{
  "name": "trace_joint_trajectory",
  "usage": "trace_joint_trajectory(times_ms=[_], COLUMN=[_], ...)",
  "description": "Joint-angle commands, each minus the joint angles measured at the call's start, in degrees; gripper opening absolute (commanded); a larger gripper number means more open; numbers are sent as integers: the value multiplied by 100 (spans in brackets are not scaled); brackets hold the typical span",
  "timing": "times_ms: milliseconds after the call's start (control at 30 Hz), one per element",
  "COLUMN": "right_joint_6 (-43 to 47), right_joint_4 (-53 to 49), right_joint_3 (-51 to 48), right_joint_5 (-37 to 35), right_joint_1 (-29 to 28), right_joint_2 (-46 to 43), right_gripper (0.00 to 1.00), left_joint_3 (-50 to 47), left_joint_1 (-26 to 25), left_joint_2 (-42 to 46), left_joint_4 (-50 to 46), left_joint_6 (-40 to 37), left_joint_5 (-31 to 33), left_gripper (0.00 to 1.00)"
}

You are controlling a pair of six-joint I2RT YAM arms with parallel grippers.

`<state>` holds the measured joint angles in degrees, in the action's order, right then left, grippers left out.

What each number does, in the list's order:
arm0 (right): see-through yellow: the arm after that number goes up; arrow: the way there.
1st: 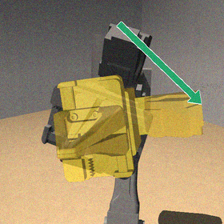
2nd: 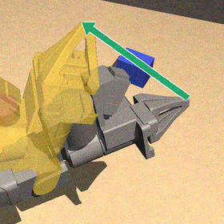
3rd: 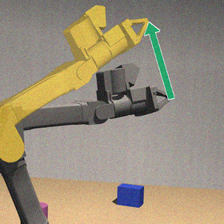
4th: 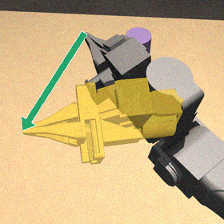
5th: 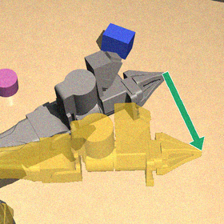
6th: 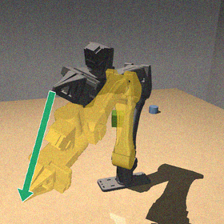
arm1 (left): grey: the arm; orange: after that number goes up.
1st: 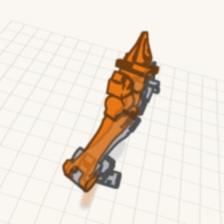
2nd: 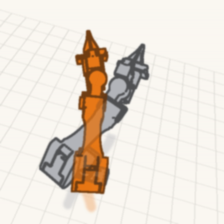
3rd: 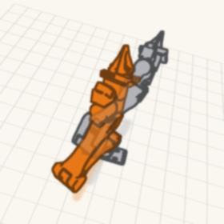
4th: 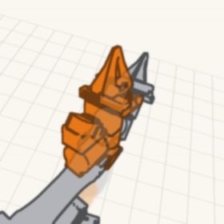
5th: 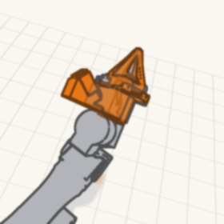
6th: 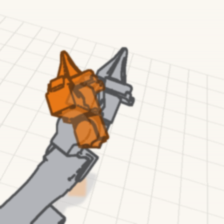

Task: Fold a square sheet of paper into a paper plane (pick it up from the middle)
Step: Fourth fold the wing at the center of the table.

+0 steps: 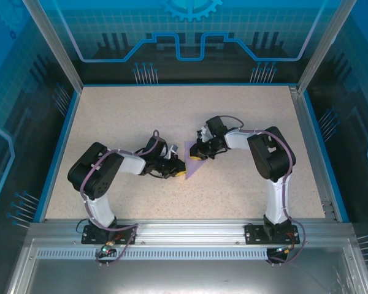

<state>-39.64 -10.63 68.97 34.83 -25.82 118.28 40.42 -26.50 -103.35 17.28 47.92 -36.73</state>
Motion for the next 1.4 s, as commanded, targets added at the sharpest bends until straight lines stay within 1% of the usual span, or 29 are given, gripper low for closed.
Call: trace_joint_trajectory(times_ms=[0, 67, 100, 167, 267, 300, 333, 433, 567, 633, 733, 867, 900, 967, 1067, 1300, 1367], right_joint_6=[97, 89, 88, 83, 75, 79, 79, 79, 70, 70, 70, 61, 55, 49, 27, 33, 52], right_joint_4=[-425, -422, -423, -469, -471, -483, -505, -523, -549, -554, -570, -599, -606, -598, -614, -672, -694], right_joint_3=[-124, -138, -138, -143, -173, -173, -182, -191, -200, -200, -208, -206, -208, -230, -226, -217, -226], right_joint_5=[-291, -293, -301, -374, -399, -417, -440, -486, -535, -542, -579, -611, -618, -633, -653, -731, -777], right_joint_1=[44, 42, 42, 47, 42, 43, 42, 42, 38, 42, 42, 43, 46, 42, 38, 35, 26], right_joint_2=[187, 186, 193, 204, 213, 220, 222, 222, 226, 239, 248, 275, 275, 272, 283, 299, 309], right_gripper=[12, 12, 12, 12, 12, 12, 12, 12, 11, 11, 11, 11, 11, 11, 11, 11, 11], left_joint_3=[121, 99, 82, 124, 214, 234, 254, 372, 457, 472, 516, 544, 537, 581, 625, 782, 774], left_joint_1=[15, -4, -11, -35, -103, -122, -148, -198, -234, -252, -280, -308, -313, -318, -338, -360, -373], left_joint_2=[-112, -142, -145, -160, -183, -162, -151, -117, -100, -84, -71, -46, -40, -62, -71, -38, -6], left_joint_4=[-273, -286, -315, -601, -1042, -1134, -1206, -1402, -1578, -1607, -1750, -1863, -1894, -1969, -2103, -2768, -2873], left_joint_6=[-68, -87, -126, -286, -555, -595, -637, -729, -797, -816, -897, -974, -978, -1017, -1088, -1437, -1450], left_joint_5=[-101, -111, -152, -181, -172, -168, -174, -161, -123, -150, -151, -148, -118, -96, -62, 157, 237], left_gripper=[5, 5, 3, 1, 0, 3, 9, 11, 9, 11, 12, 15, 14, 7, 0, 0, 3])
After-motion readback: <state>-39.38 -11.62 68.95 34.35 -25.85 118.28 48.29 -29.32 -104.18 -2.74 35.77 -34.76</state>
